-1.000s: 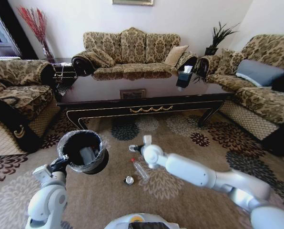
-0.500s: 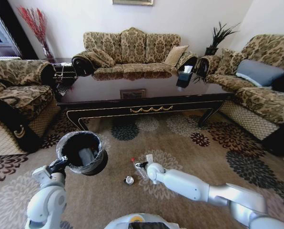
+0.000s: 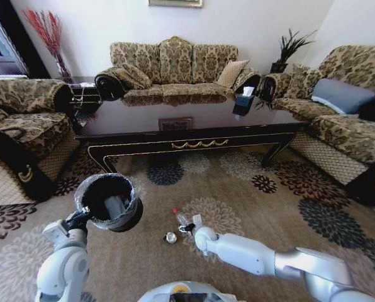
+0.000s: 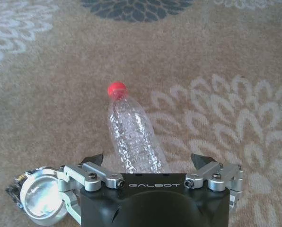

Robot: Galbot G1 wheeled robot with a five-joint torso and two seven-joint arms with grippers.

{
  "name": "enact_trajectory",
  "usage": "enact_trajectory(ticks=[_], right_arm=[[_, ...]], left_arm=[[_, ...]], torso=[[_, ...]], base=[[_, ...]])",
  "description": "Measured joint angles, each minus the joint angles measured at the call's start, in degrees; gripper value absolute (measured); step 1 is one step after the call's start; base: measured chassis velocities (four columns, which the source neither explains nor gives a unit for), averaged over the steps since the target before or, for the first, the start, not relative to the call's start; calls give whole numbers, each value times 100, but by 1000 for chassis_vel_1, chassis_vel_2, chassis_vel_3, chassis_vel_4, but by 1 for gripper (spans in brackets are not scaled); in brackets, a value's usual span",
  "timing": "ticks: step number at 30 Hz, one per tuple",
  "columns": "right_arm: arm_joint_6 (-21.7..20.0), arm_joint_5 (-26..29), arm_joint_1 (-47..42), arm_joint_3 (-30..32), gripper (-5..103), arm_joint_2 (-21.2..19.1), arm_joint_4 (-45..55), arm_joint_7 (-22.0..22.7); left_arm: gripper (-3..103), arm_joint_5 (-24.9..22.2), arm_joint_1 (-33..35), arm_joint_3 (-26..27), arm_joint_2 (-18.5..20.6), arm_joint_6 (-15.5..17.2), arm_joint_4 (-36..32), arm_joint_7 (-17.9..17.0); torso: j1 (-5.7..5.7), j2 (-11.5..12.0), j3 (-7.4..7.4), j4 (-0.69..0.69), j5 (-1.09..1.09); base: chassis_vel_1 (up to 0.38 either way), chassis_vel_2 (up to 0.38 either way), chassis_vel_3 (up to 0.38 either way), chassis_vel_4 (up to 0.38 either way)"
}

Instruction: Move to the front of the table and pick up the trash from the floor, then place it into the trash bin.

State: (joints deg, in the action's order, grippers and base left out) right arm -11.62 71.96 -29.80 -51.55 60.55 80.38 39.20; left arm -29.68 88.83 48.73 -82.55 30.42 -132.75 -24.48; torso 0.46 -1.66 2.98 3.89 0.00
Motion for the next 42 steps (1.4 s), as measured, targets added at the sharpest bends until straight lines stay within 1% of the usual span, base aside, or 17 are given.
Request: enact_trajectory(ticks=[7,15,19,20,22,23,25,26,29,31,34,35,37,39,40,41,42], right_arm=[[0,-23,-40,-86,100,59,-196,53],[58,-173,-65,-143,100,220,-665,47],[59,-180,-70,-144,100,204,-751,22],[59,-181,-80,-144,103,184,-754,5],[59,-184,-94,-143,103,166,-754,-14],[59,-188,-109,-141,100,150,-748,-32],[59,-193,-137,-139,90,125,-705,-66],[59,-193,-137,-139,90,125,-705,-66],[59,-217,-163,-144,74,120,-674,-98],[59,-231,-173,-148,74,120,-672,-103],[61,-257,-193,-152,58,106,-646,-109],[61,-257,-193,-152,58,106,-646,-109],[63,-270,-201,-154,51,89,-632,-112],[67,-287,-201,-155,47,70,-624,-116],[67,-287,-201,-155,47,70,-624,-116],[73,-297,-200,-157,41,41,-607,-117],[78,-300,-194,-157,41,13,-580,-117]], left_arm=[[3,3,-2,9,-7,-10,0,3],[3,10,-9,4,-18,-12,7,5],[3,11,-10,4,-16,-17,10,7],[3,11,-11,3,-11,-18,10,7],[3,11,-12,4,-6,-18,9,7],[3,11,-12,4,1,-18,9,7],[3,10,-12,4,11,-18,8,7],[3,10,-12,4,11,-18,8,7],[3,10,-10,4,19,-18,7,7],[3,9,-7,4,23,-18,6,7],[3,5,6,9,35,-18,0,7],[3,5,6,9,35,-18,0,7],[3,3,8,15,42,-18,0,7],[3,-1,8,16,48,-18,0,7],[3,-1,8,16,48,-18,0,7],[3,-2,6,15,50,-19,0,7],[3,-2,4,12,52,-19,0,7]], torso=[[0,0,0,0,0],[0,0,0,0,0],[0,0,0,0,0],[0,0,0,0,0],[0,0,0,0,0],[0,0,0,1,0],[0,0,0,1,0],[0,0,0,1,0],[0,0,0,0,0],[0,0,0,0,0],[0,0,0,1,0],[0,0,0,1,0],[0,0,0,0,0],[0,-1,0,0,0],[0,-1,0,0,0],[0,0,0,0,0],[0,0,0,0,0]], base=[[0,0,0,0],[0,0,0,0],[0,0,0,0],[0,0,0,0],[0,0,0,0],[0,0,0,0],[0,0,0,0],[0,0,0,0],[0,0,0,0],[0,0,0,0],[0,0,0,0],[0,0,0,0],[0,0,0,0],[0,0,0,0],[0,0,0,0],[0,0,0,0],[0,0,0,0]])
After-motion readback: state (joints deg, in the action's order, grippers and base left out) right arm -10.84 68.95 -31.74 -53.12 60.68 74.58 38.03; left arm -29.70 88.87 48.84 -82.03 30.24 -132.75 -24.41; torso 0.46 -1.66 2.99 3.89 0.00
